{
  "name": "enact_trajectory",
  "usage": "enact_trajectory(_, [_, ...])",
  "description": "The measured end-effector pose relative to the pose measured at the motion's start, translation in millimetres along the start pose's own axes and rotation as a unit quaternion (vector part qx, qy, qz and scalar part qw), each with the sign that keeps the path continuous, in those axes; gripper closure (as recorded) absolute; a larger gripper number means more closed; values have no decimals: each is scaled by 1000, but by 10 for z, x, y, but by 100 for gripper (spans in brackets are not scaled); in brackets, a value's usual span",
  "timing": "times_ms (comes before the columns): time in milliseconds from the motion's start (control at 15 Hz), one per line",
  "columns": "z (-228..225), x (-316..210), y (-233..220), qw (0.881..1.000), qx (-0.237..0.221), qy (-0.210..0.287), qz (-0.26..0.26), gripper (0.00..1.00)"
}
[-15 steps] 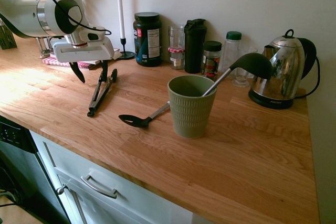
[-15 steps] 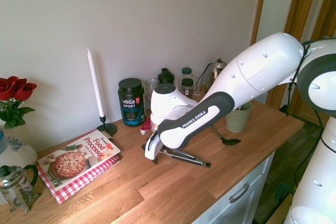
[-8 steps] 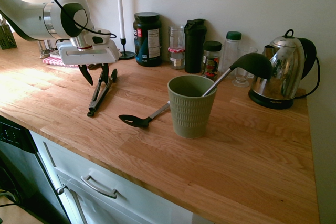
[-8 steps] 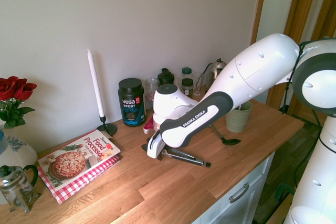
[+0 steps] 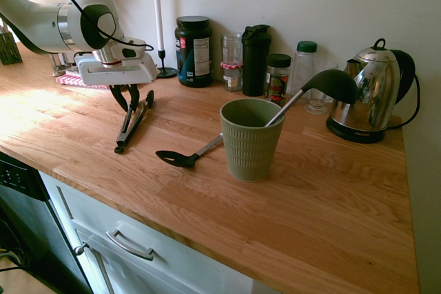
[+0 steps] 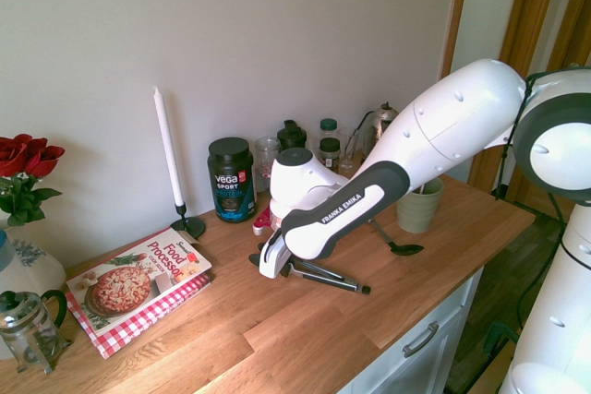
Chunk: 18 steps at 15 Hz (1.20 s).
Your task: Put the tongs back in the holder
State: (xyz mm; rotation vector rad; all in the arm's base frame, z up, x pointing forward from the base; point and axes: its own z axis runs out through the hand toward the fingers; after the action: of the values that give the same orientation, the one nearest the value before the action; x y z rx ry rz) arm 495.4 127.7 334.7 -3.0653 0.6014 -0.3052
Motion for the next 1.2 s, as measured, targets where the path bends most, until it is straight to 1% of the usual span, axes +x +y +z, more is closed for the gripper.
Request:
enact_trajectory(267, [-2, 22, 30, 1000, -1, 1, 5, 100])
enact_trajectory(467, [-89, 108, 132, 1000, 5, 3, 28, 100])
enact_trajectory(600, [-371, 189, 199, 998, 28, 3, 50, 100])
enact_trajectory(800, [-949, 316, 424, 995, 62, 5, 80, 100])
enact_trajectory(1000, [-1236, 419, 759, 992, 76, 7, 104, 100])
enact_trajectory(1200, [-1501, 461, 999, 989, 87, 17, 119, 100])
